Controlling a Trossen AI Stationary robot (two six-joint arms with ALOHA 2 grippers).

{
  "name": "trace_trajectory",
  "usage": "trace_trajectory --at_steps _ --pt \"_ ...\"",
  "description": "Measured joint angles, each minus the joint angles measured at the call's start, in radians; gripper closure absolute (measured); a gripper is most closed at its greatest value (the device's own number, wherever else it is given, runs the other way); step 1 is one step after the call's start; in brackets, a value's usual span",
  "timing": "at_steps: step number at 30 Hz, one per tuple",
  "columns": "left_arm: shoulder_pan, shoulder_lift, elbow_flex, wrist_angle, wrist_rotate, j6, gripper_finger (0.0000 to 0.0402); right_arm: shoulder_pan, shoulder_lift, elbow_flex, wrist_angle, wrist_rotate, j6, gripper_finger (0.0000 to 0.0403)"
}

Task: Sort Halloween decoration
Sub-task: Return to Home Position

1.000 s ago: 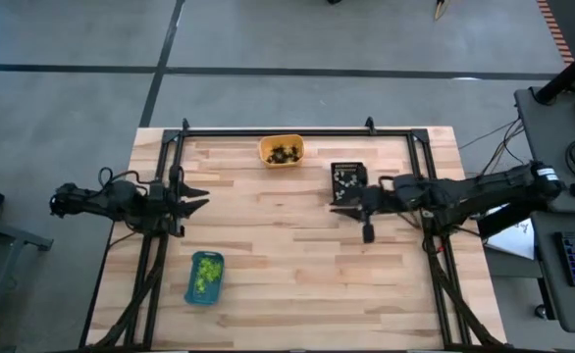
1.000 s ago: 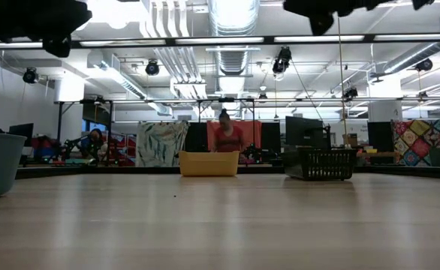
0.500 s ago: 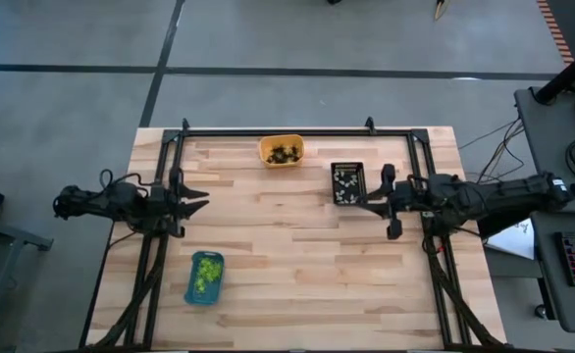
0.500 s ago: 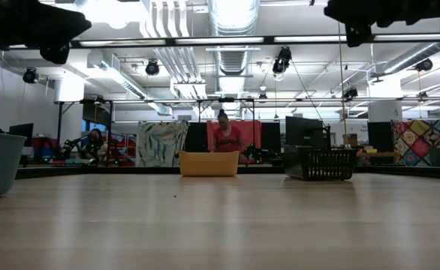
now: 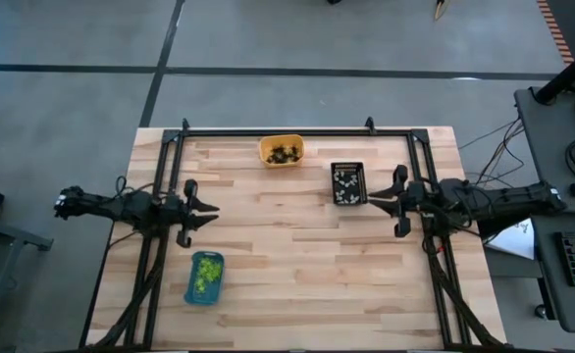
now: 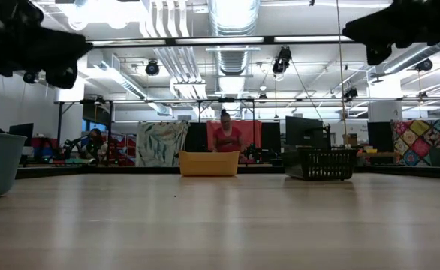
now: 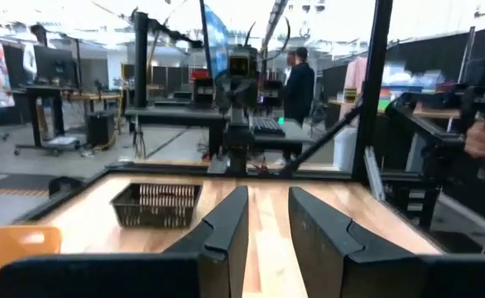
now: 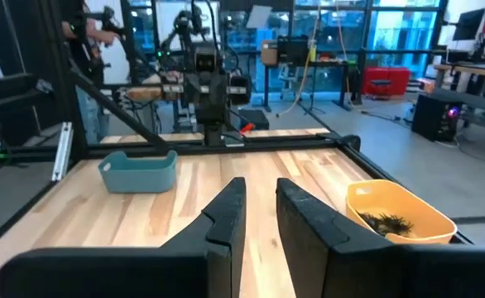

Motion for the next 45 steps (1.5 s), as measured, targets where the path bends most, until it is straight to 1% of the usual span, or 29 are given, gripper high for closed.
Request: trace_trajectory --at_steps 4,9,12,14,17,19,23,26,29,34,38,41,45 --pt "0.0 0.008 -0.014 -0.011 -0.001 -0.024 0.033 0.0 -0.094 -0.051 -0.014 0.0 0.008 0.0342" --pt "0.0 0.001 -0.014 -0.016 -0.001 -0.013 0.033 0.0 -0.227 -0.111 -0.026 0.001 0.008 0.0342" --pt "0.0 0.0 -0.014 -0.014 -0.001 -0.01 0.033 0.001 -0.3 -0.137 -0.063 0.009 0.011 0.0342" --pt "0.0 0.0 -0.014 -0.016 -0.001 -0.01 0.033 0.001 -0.301 -0.162 -0.111 0.032 0.011 0.0342" --pt "0.0 0.001 -0.014 -0.023 -0.002 -0.009 0.033 0.0 -0.284 -0.2 -0.08 0.077 0.007 0.0342" --pt "0.0 0.003 -0.014 -0.026 -0.001 0.0 0.033 0.0 -0.283 -0.264 -0.057 0.104 -0.002 0.0342" --pt "0.0 0.007 -0.014 -0.039 0.0 0.029 0.033 -0.012 -0.22 -0.265 -0.034 0.079 -0.012 0.0345" --pt "0.0 0.01 -0.014 -0.056 0.0 0.054 0.033 -0.012 -0.2 -0.265 -0.045 0.096 -0.02 0.0352" --pt "0.0 0.021 -0.014 -0.067 0.001 0.069 0.033 -0.013 -0.193 -0.265 -0.047 0.096 -0.033 0.0362" --pt "0.0 0.053 -0.014 -0.07 0.001 0.137 0.0329 -0.013 -0.195 -0.265 -0.048 0.094 -0.046 0.0373" --pt "0.0 0.089 -0.015 -0.069 -0.004 0.131 0.0329 -0.013 -0.188 -0.266 -0.05 0.095 -0.053 0.0374" --pt "0.0 0.122 -0.015 -0.069 -0.005 0.084 0.0329 -0.013 -0.185 -0.266 -0.05 0.095 -0.054 0.0374" --pt "0.0 0.166 -0.015 -0.068 -0.006 0.065 0.0329 -0.012 -0.181 -0.266 -0.051 0.095 -0.053 0.0374"
